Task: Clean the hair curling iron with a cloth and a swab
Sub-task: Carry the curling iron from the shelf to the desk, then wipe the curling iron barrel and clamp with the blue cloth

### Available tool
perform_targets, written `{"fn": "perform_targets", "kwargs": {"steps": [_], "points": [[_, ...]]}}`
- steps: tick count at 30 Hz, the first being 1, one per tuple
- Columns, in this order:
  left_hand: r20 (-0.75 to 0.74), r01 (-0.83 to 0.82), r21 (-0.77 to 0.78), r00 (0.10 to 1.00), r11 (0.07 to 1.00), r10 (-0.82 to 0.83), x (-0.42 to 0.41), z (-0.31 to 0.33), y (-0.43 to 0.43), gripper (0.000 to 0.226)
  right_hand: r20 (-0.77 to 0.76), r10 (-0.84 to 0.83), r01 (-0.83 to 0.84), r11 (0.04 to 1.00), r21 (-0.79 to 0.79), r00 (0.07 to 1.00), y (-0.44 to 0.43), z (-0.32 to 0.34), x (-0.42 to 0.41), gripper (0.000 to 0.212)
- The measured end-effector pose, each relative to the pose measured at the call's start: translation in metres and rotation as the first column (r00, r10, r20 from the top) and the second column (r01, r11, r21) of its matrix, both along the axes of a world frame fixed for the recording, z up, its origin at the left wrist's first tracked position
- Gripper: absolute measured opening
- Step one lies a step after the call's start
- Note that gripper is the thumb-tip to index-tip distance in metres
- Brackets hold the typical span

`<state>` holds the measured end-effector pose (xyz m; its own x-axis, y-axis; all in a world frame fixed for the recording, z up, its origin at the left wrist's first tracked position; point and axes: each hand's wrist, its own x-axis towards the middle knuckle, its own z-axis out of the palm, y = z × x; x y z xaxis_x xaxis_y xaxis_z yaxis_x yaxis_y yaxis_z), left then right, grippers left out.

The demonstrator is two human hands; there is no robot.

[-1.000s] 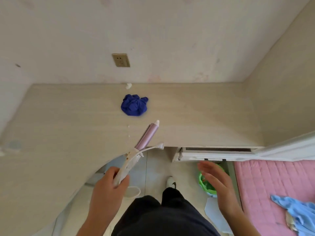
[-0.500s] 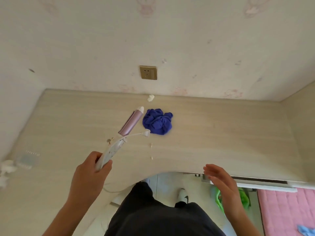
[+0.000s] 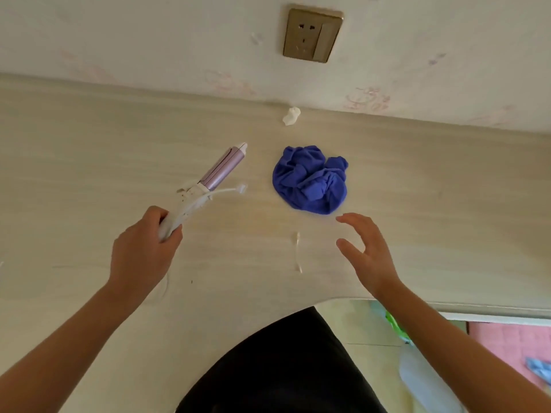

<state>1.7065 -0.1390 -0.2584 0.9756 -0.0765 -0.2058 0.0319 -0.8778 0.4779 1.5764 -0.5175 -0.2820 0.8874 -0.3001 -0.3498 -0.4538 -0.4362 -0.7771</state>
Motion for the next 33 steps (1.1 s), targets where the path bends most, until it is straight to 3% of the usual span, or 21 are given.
{"fn": "perform_targets", "kwargs": {"steps": [5, 8, 11, 13, 15, 18, 23, 27, 33], "points": [[0.029, 0.085, 0.012, 0.996, 0.996, -0.085, 0.025, -0.077, -0.002, 0.018, -0.014, 0.132, -0.131, 0.954, -0.268, 0.991, -0.010, -0.073, 0.014, 0.067], [0.035, 0.108, 0.032, 0.993, 0.994, -0.109, 0.030, -0.105, -0.006, 0.020, -0.092, 0.234, -0.243, 0.775, -0.583, 0.968, -0.007, -0.104, 0.010, 0.081], [0.091, 0.115, 0.020, 0.989, 0.993, -0.116, 0.026, -0.114, -0.005, 0.048, -0.117, 0.260, -0.265, 0.658, -0.705, 0.958, -0.005, -0.120, 0.008, 0.082], [0.132, 0.175, -0.017, 0.976, 0.984, -0.171, 0.025, -0.118, -0.001, 0.069, -0.122, 0.265, -0.266, 0.618, -0.740, 0.957, -0.006, -0.124, 0.007, 0.081], [0.185, 0.254, -0.015, 0.951, 0.967, -0.247, 0.028, -0.125, 0.004, 0.074, -0.126, 0.274, -0.270, 0.592, -0.759, 0.953, -0.005, -0.127, 0.008, 0.081], [0.279, 0.318, -0.001, 0.911, 0.948, -0.305, 0.032, -0.134, 0.008, 0.068, -0.129, 0.261, -0.261, 0.576, -0.774, 0.957, -0.004, -0.128, 0.010, 0.083], [0.447, 0.323, -0.045, 0.853, 0.945, -0.270, 0.034, -0.145, 0.012, 0.044, -0.107, 0.260, -0.239, 0.554, -0.797, 0.960, -0.001, -0.130, 0.010, 0.089], [0.460, 0.321, 0.043, 0.835, 0.946, -0.304, 0.040, -0.146, 0.010, 0.042, -0.088, 0.225, -0.209, 0.598, -0.774, 0.970, 0.001, -0.127, 0.007, 0.084], [0.450, 0.285, -0.038, 0.860, 0.958, -0.238, 0.037, -0.144, 0.010, 0.029, 0.026, 0.179, -0.111, 0.709, -0.697, 0.983, 0.006, -0.121, 0.003, 0.084]]}}
